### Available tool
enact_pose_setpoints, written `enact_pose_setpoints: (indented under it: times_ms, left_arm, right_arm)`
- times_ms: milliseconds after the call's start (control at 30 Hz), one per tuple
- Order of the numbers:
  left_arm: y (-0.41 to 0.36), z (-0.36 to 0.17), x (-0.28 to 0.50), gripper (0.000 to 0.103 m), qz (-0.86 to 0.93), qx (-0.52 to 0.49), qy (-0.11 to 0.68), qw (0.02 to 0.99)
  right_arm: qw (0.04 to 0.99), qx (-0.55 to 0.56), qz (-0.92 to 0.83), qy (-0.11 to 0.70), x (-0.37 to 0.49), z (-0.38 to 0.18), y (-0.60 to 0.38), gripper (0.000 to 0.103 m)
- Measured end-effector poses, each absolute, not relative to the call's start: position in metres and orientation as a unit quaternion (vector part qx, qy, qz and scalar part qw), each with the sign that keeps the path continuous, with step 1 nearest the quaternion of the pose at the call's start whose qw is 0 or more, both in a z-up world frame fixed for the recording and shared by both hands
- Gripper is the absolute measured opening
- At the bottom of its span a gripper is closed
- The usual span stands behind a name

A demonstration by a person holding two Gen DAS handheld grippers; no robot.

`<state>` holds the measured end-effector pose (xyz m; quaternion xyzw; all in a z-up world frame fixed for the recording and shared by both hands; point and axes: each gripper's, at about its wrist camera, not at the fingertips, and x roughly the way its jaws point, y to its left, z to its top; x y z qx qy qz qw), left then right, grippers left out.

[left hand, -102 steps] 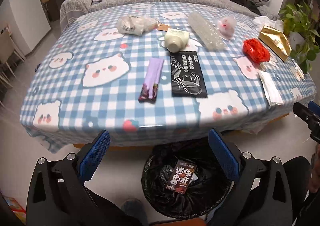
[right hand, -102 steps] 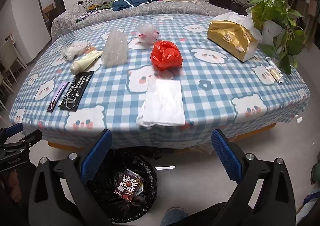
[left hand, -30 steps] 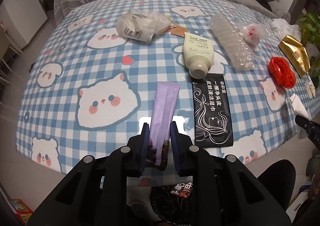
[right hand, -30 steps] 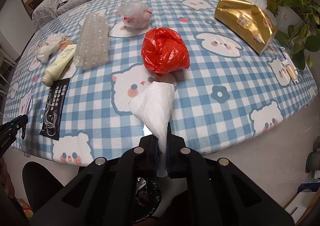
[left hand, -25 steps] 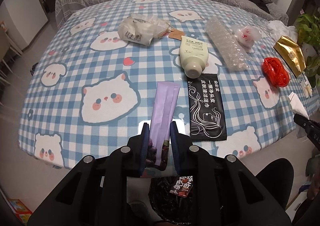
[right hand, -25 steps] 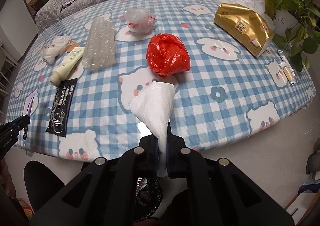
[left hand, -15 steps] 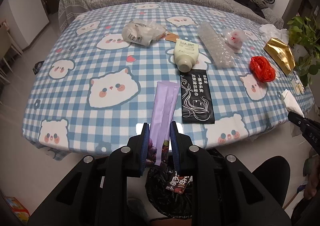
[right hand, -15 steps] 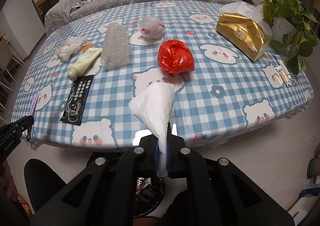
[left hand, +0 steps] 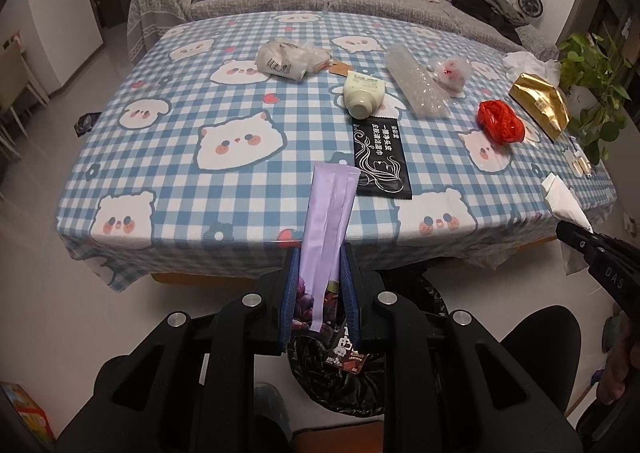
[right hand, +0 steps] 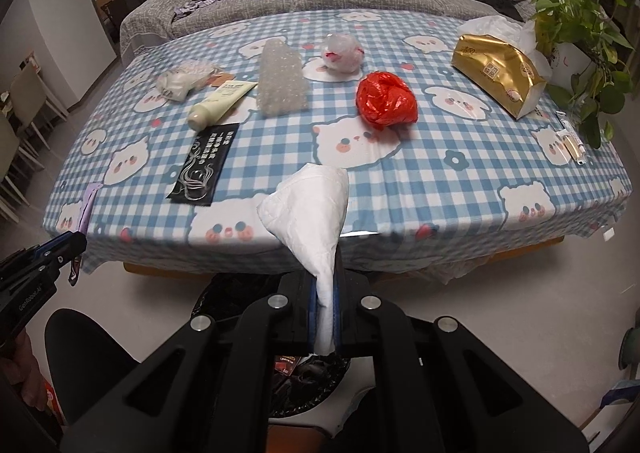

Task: Collect trash
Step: 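Carry the white tissue in the right tool and purple packet in the left tool to the bin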

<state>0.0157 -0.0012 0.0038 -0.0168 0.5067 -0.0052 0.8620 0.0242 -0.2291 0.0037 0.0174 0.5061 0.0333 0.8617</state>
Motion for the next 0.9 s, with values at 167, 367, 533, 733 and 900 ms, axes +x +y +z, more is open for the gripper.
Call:
enact_pose_setpoints:
  times_ms: [167, 367, 533, 733, 900]
  left_arm:
    - [-0.001, 0.003, 0.003, 0.02, -0.002, -0.021, 0.504, 0.863]
    - [-0.003, -0.002, -0.009, 0.02, -0.003, -0.026, 0.505, 0.863]
    - [-0.004, -0.011, -0.019, 0.02, -0.002, -0.028, 0.506, 0.862]
    - [0.001, -0.025, -0.028, 0.02, 0.002, -0.035, 0.511, 0.859]
    - [0.008, -0.042, -0.031, 0.02, 0.008, -0.037, 0.519, 0.854]
  right_arm:
    - [0.863, 0.015, 0.037, 0.504, 0.012, 0.003, -0.221, 0.005]
    - [0.862, 0.015, 0.041, 0.505, -0.003, -0.004, -0.215, 0.005]
    - [0.862, 0.012, 0.046, 0.505, -0.012, -0.01, -0.208, 0.005]
    - [0.86, 0.005, 0.049, 0.508, -0.02, -0.023, -0.2, 0.005]
    - [0.856, 0.002, 0.056, 0.513, -0.023, -0.036, -0.191, 0.005]
